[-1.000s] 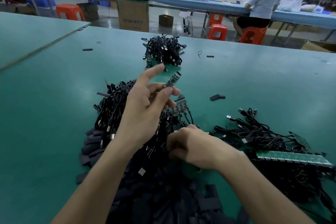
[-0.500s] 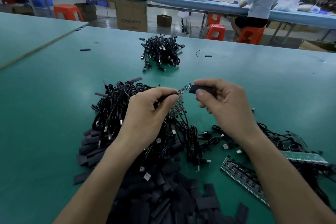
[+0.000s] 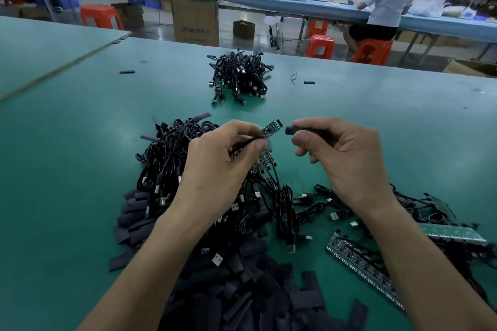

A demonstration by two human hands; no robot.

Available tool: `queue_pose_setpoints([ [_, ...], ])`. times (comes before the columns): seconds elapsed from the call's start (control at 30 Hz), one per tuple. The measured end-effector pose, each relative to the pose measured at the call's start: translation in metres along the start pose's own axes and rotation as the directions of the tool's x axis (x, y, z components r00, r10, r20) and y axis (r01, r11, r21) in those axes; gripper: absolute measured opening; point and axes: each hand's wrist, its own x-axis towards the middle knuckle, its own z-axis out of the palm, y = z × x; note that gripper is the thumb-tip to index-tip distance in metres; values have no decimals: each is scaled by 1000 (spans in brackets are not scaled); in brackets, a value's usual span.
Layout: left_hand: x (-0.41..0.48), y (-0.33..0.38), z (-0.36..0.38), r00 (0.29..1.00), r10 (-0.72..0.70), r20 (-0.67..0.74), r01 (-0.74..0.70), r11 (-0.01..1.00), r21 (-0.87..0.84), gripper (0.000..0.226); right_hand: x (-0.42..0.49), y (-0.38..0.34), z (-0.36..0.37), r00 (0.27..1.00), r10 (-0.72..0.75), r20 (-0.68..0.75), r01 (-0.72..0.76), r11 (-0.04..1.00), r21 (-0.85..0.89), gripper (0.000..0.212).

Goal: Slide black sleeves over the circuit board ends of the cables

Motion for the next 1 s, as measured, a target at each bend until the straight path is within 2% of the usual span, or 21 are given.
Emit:
queue_pose_setpoints([
  [0.23,-2,4,-1,1000,18,22,-17,1000,-22,22,0,-7,-1,997,-62,-38,61,998,-20,12],
  [0.5,-3,4,-1,999,10,30,-8,997,-71,26,1,-5,0,999,-40,-29,36,993,-114,13],
  [0.7,-1,1,-1,998,8,61,-1,994,-112,25,0,-5,3,999,-30,-40,27,997,-77,18],
  [1.0,-2,0,-1,997,28,68,-20,993,-119,25,-2,-6,0,998,-16,-54,14,999,-36,15],
])
